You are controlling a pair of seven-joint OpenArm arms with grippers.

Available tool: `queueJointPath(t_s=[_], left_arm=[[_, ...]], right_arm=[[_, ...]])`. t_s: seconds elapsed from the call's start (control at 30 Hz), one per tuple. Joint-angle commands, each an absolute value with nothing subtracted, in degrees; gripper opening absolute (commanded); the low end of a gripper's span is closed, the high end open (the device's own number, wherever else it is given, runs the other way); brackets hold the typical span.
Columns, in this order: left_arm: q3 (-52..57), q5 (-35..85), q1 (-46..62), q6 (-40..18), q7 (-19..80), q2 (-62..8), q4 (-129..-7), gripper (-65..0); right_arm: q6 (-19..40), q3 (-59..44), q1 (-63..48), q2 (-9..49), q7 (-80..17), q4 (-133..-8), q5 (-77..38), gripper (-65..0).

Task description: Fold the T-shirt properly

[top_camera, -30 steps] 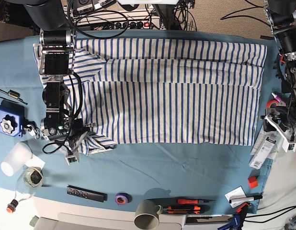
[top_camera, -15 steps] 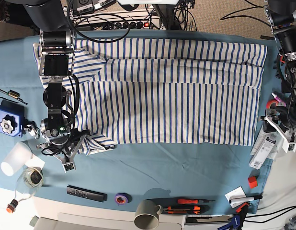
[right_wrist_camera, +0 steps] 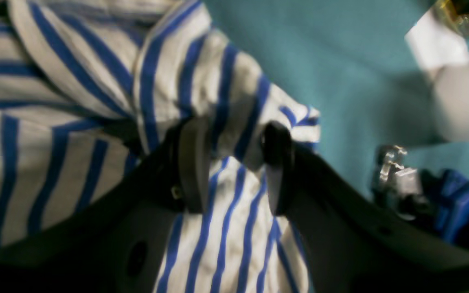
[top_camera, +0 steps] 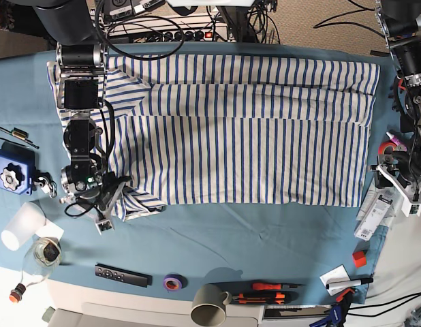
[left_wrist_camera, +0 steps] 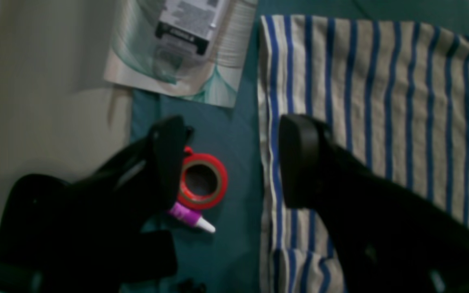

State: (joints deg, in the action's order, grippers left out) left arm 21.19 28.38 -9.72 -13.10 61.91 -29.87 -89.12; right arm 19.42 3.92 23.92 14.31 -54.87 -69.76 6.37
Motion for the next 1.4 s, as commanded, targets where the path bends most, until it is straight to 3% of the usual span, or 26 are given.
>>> queueJointPath(t_s=[0.0, 0.27, 0.33, 0.43, 0.57, 0.67, 0.83, 0.9, 1.0, 1.13, 1.2, 1.37], left_arm=[[21.61, 28.84, -10.94, -13.15, 60.8, -31.07, -90.0, -28.1], [21.61, 28.82, -10.94, -13.13, 60.58, -31.09, -90.0, -28.1], [21.61, 28.82, -10.94, -13.15, 60.58, -31.07, -90.0, -28.1], [21.61, 28.84, -10.94, -13.15, 60.6, -31.09, -90.0, -28.1], [21.61, 29.74, -10.94, -13.15, 60.4, -31.07, -90.0, -28.7], [21.5, 32.27, -10.98, -14.81, 59.59, -30.92, -90.0, -36.7], [21.5, 31.14, -11.18, -15.7, 53.82, -28.45, -90.0, -60.4], [21.5, 28.88, -11.33, -15.68, 50.85, -27.44, -90.0, -65.0], [21.5, 26.06, -11.68, -16.47, 48.97, -26.63, -90.0, -64.3], [19.44, 23.35, -12.12, -18.26, 47.53, -26.52, -89.82, -43.0], [16.78, 19.68, -12.53, -17.61, 45.36, -26.55, -89.21, -35.9], [8.67, 13.78, -16.69, -12.6, 45.17, -26.55, -82.59, -35.3]], right_arm=[[19.16, 3.7, 25.71, 14.92, -52.75, -69.67, 6.9, -42.4], [18.06, 3.7, 25.74, 14.92, -48.6, -67.31, 7.11, -42.5], [17.78, 3.7, 25.74, 14.92, -48.77, -67.31, 7.11, -48.0], [17.12, 3.7, 25.74, 14.92, -49.43, -67.33, 7.14, -64.9], [15.4, 3.7, 26.06, 14.94, -51.83, -67.92, 7.18, -65.0], [14.9, 3.68, 26.24, 14.96, -52.18, -69.6, 7.6, -65.0], [14.9, 3.68, 26.22, 14.94, -54.22, -73.97, 7.53, -65.0], [14.9, 3.68, 26.24, 14.94, -55.55, -75.55, 7.53, -65.0], [14.9, 3.68, 26.22, 14.96, -57.14, -76.58, 7.53, -65.0], [14.87, 3.64, 26.22, 15.11, -57.65, -76.55, 7.51, -65.0], [14.87, 3.66, 26.22, 15.09, -57.71, -76.55, 7.49, -65.0], [14.87, 3.64, 26.22, 15.09, -58.67, -76.55, 7.33, -65.0]])
